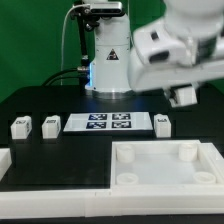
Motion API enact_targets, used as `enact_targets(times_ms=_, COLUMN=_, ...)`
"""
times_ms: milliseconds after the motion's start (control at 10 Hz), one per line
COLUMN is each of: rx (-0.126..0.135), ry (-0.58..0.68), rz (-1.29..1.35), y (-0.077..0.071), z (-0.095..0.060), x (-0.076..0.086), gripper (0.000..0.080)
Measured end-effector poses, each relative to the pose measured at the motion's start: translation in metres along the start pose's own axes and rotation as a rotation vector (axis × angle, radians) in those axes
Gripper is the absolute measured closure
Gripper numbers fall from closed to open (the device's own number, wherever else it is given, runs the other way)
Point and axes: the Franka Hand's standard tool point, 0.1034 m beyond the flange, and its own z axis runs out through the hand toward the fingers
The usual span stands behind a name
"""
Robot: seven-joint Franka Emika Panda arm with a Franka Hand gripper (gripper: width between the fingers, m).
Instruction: Assemble one leg
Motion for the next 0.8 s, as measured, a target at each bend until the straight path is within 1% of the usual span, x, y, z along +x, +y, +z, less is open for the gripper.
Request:
enact_targets(times_ms=100, rx=-0.011, ry=0.127, rz=0.004, y=0.002, z=-0.021, x=0.001, gripper=0.0511)
enact_targets(times_ms=200, rx=-0.022, ry=0.224, rz=0.006, y=0.001, z=-0.032, x=-0.003, gripper=0.0511)
enact_targets(times_ms=400, rx=-0.033, ry=0.414, rz=0.004, y=0.005, z=-0.028, x=0.003, gripper=0.0511)
enact_targets(times_ms=500, rx=-0.044, ry=0.540, rz=-0.010, y=0.007, z=-0.035, x=0.012, gripper=0.0511)
enact_targets(times_ms=600, rx=-0.056, ry=0.664, rz=-0.034, y=0.008, z=-0.048, x=0.031, gripper=0.0511)
enact_targets(times_ms=700, rx=-0.051, ry=0.721, rz=-0.043, y=0.007, z=-0.056, x=0.045, gripper=0.0511)
enact_targets(times_ms=800, rx=-0.042, ry=0.843, rz=-0.047, y=0.003, z=-0.081, x=0.065, gripper=0.0511)
